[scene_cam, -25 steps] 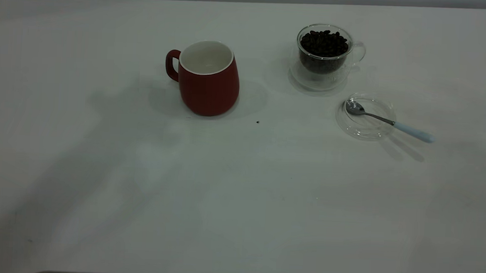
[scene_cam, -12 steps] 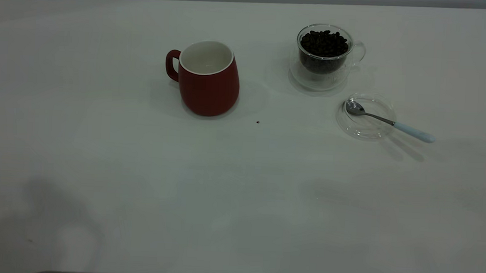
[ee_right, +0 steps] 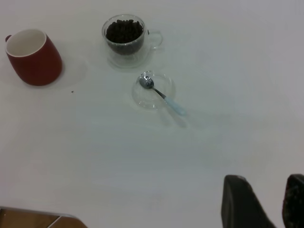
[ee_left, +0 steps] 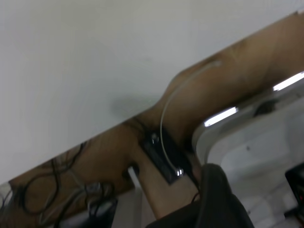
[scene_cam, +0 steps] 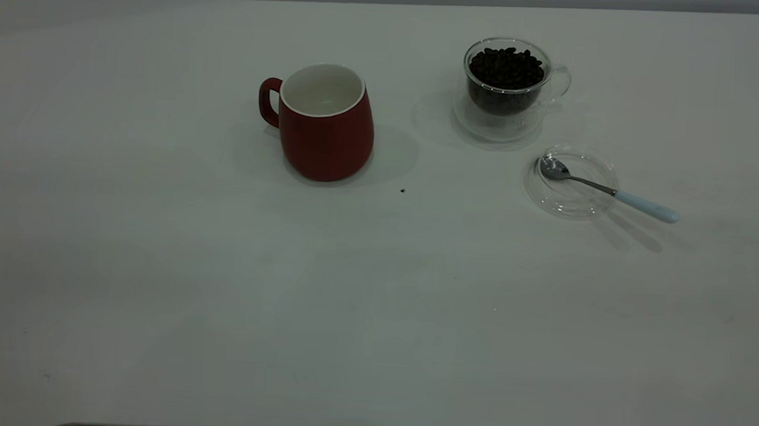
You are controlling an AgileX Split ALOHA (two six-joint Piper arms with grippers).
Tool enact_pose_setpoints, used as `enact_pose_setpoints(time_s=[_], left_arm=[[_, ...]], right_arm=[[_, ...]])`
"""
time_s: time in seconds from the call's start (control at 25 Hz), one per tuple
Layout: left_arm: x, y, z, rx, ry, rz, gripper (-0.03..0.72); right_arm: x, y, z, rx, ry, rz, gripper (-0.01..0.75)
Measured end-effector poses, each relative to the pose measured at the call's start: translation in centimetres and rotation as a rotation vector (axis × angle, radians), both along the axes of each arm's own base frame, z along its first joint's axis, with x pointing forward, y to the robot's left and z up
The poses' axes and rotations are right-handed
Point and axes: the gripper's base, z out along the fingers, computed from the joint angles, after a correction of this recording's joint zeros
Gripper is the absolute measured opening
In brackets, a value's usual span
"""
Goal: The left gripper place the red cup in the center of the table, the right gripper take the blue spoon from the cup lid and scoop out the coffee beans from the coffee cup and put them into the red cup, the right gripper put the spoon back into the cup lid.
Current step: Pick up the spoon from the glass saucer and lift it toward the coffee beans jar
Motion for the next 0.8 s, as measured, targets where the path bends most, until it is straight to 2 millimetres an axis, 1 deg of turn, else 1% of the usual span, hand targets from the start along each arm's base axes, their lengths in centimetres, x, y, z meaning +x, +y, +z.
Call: enact_pose_setpoints(time_s=[0.12, 0.44, 0.56, 0.8], left_arm=[[-1.3, 0.7, 0.0, -0.034, -0.066, 0.0, 0.5], [-4.5, 2.5, 0.9, -0.154, -0.295, 0.023, 0.5], [-5.2, 2.9, 1.0, -0.164, -0.352, 0.112, 0.5], [-5.7, 3.2, 1.0, -0.123, -0.399, 0.382, 0.5]], right_arm=[[0.0, 0.0, 0.0, 0.0, 0.0, 0.0, 0.263], [0.0, 0.0, 0.0, 0.0, 0.0, 0.0, 0.263], [0.0, 0.0, 0.0, 0.0, 0.0, 0.0, 0.263], [0.0, 0.0, 0.0, 0.0, 0.0, 0.0, 0.263]])
